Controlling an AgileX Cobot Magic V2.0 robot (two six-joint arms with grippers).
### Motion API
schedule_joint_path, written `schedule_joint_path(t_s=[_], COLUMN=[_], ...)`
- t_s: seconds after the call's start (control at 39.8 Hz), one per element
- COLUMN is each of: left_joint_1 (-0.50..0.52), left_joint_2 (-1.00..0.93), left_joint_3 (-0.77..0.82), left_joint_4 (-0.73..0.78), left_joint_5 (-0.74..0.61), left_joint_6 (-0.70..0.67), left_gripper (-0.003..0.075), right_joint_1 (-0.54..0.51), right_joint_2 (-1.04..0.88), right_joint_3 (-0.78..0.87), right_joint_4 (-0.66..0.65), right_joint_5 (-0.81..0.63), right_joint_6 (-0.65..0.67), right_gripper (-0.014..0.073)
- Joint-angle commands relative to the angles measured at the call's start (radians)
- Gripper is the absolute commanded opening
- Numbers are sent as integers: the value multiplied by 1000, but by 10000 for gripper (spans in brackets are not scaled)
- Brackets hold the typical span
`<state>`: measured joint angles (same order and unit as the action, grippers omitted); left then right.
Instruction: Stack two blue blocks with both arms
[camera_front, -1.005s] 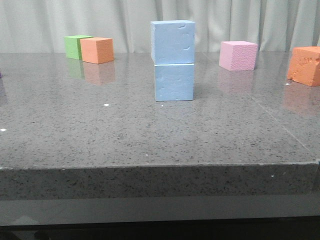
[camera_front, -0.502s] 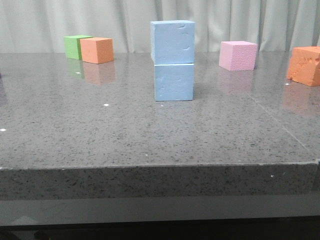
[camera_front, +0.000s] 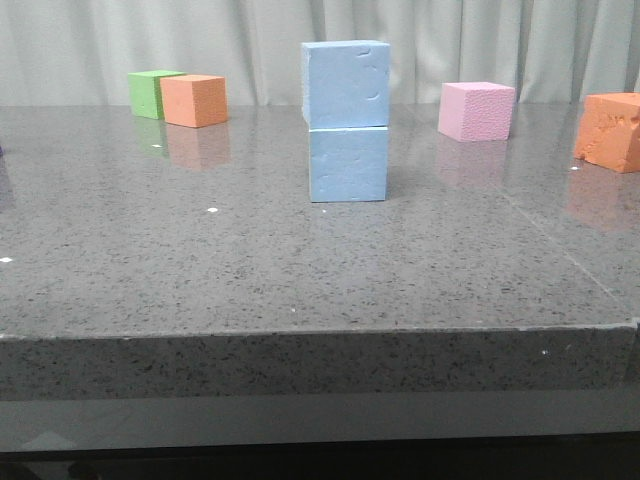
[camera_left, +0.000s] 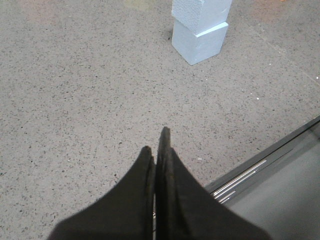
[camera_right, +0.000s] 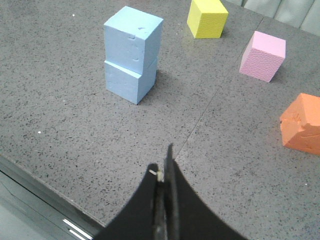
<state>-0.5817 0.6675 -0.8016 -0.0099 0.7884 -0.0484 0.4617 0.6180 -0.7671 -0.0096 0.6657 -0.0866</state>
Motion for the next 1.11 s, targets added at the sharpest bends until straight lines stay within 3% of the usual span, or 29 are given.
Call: schedule_joint_path(t_s=[0.0, 0.25, 0.5, 0.68, 0.83, 1.08], left_joint_1=[1, 2, 248, 424, 514, 576], left_joint_2=[-2, -36, -237, -441, -565, -689], left_joint_3=[-27, 12, 249, 502, 679, 812], left_joint_4=[-1, 10, -29, -29, -46, -46], left_joint_5=[-78, -126, -396, -633, -770, -872], left_joint_6=[-12, -12, -12, -12, -12, -12], left_gripper=[-20, -20, -20, -20, -20, -20], right_joint_1=[-4, -4, -4, -4, -4, -4], right_joint_2=[-1, -1, -1, -1, -1, -1], right_joint_3=[-22, -22, -22, -22, -22, -22], right_joint_4=[-1, -1, -1, -1, -1, -1], right_joint_5=[-68, -68, -68, -68, -68, -68], right_joint_6=[-8, -8, -8, -8, -8, -8], right_gripper=[-68, -68, -68, -68, -68, -68])
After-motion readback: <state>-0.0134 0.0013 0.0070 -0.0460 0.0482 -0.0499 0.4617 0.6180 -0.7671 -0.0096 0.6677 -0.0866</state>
